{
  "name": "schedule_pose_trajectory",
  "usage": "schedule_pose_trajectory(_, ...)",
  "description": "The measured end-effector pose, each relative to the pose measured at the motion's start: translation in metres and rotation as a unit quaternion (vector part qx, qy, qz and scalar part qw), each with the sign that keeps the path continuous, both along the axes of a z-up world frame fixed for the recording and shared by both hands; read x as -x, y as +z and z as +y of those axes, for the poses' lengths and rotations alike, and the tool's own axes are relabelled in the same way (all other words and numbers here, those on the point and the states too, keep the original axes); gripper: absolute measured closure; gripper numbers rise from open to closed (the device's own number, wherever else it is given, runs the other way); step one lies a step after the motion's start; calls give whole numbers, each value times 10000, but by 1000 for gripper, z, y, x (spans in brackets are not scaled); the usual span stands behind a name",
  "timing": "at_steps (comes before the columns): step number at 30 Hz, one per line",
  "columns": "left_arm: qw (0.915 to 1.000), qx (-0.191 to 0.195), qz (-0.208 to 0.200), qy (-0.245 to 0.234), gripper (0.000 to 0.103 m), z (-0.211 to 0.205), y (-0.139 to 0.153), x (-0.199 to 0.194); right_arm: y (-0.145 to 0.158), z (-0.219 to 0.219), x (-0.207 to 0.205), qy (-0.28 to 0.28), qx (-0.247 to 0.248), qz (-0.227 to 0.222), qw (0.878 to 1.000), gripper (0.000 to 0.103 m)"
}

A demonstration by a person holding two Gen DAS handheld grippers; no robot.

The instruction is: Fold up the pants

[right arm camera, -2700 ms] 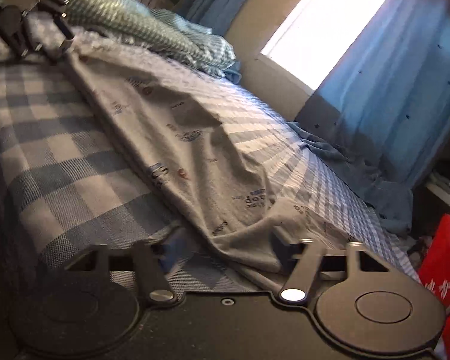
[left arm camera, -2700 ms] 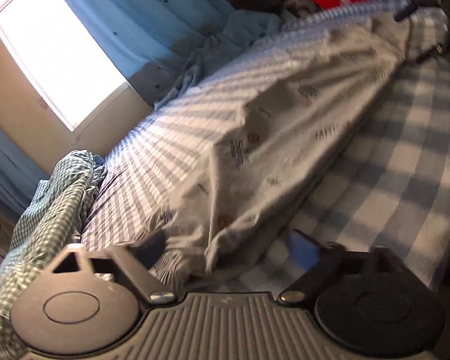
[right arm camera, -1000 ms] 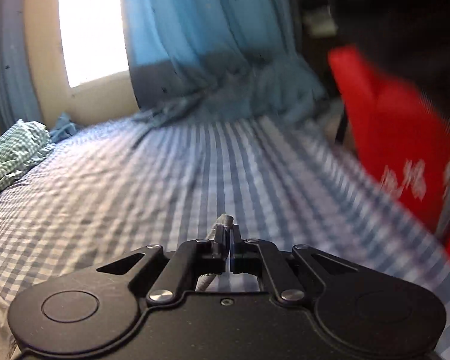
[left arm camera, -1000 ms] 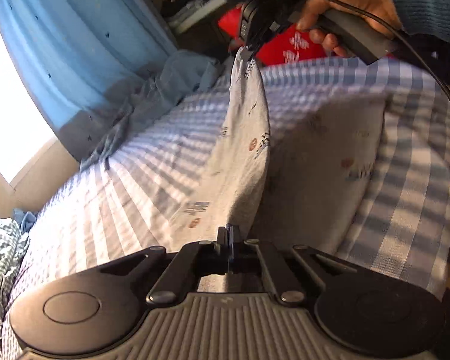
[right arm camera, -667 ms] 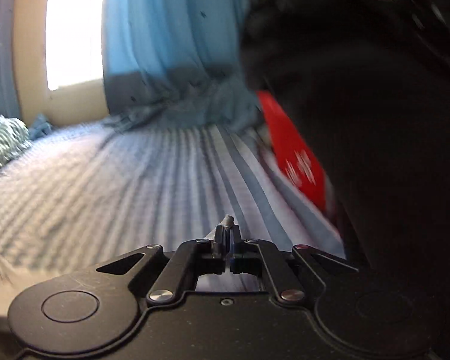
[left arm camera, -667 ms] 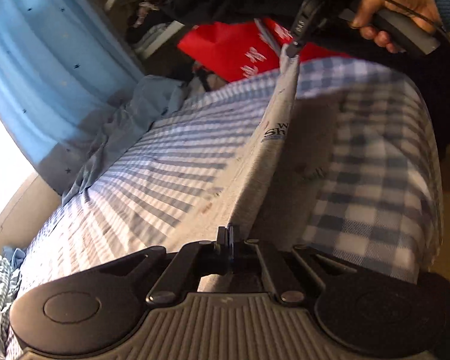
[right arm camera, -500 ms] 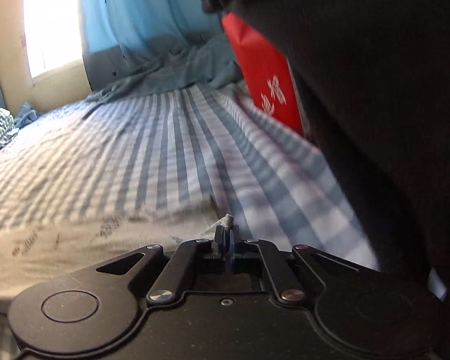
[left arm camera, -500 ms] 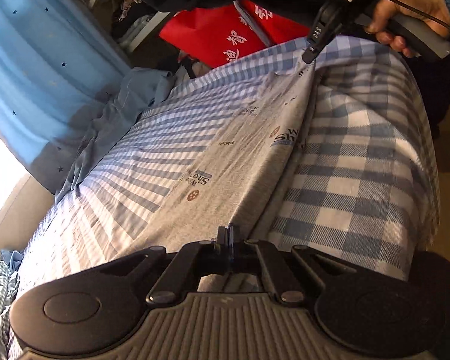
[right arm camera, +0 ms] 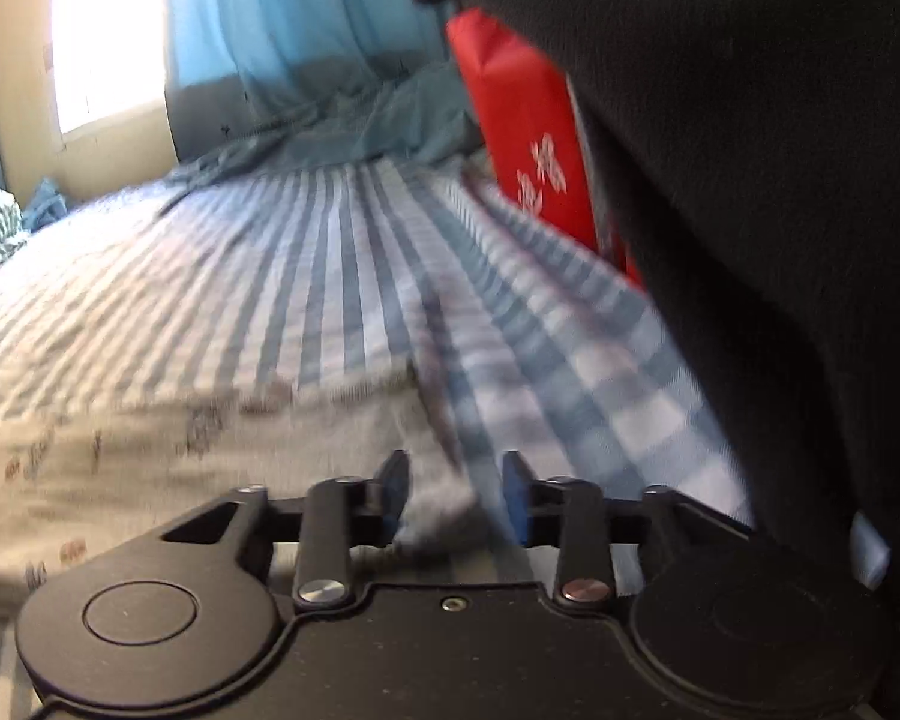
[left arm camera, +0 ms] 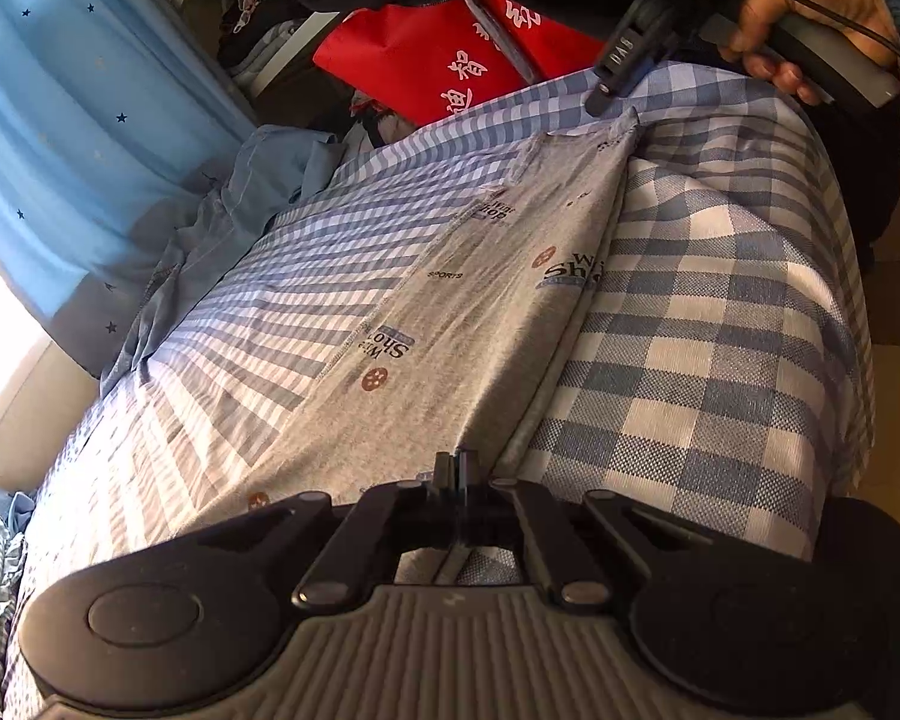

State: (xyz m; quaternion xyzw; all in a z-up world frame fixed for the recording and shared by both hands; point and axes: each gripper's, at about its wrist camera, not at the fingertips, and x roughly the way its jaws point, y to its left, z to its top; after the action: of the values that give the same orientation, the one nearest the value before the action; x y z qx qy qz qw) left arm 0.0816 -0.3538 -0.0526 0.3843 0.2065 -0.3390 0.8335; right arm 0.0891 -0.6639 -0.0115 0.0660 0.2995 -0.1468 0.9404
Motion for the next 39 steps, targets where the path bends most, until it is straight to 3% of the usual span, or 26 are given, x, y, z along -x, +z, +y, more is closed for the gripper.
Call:
schedule_pose_trajectory(6, 9999, 35, 41, 90, 103, -2, 0, -1, -4, -6, -53, 227, -269, 108, 9993, 63)
schedule_pose_trajectory(7, 9999, 37, 40, 100, 103, -1, 0, -1, -6, -6, -62, 229, -294, 167, 9992, 66)
schedule_pose_trajectory(10, 9999, 74, 46, 135, 103, -1, 1, -1, -12, -4, -75, 303, -291, 364, 9985, 90)
schedule_pose_trajectory(13, 9998, 136, 51, 164, 103, 0, 4, 0, -7, 1, -75, 322, -35, 327, 9989, 97)
schedule_pose_trajectory(17, 9998, 154, -5, 108, 103, -2, 8, 2, 4, 2, -72, 283, 177, 144, 9993, 97)
schedule_pose_trajectory(21, 9999, -10, 42, 98, 103, -6, -4, 2, -11, 3, -83, 242, 278, 585, 9976, 95)
schedule_pose_trajectory(24, 9999, 165, 29, -14, 102, 2, -6, 3, -19, 7, -80, -10, 391, 653, 9971, 83)
schedule_pose_trajectory(26, 9986, 430, 293, 28, 92, 12, 0, 1, -14, 13, -72, -224, 576, 516, 9968, 65)
schedule_pose_trajectory(27, 9970, 591, 499, 66, 87, 18, 6, -2, -9, 19, -67, -244, 763, 447, 9958, 60)
schedule_pose_trajectory(29, 9916, 990, 794, 254, 53, 33, 20, -7, 1, 34, -54, -114, 1075, 234, 9939, 38)
schedule_pose_trajectory(30, 9889, 1188, 807, 391, 46, 42, 26, -9, 6, 43, -46, -2, 1110, 125, 9937, 31)
schedule_pose_trajectory(32, 9843, 1422, 731, 748, 43, 60, 36, -14, 15, 60, -33, 239, 934, -59, 9953, 16)
schedule_pose_trajectory(36, 9740, 1461, 580, 1630, 43, 97, 45, -31, 15, 108, -19, 713, 700, -154, 9949, 6)
schedule_pose_trajectory(39, 9590, 1379, 651, 2389, 43, 137, 43, -48, 2, 146, -15, 1031, 926, -55, 9903, 3)
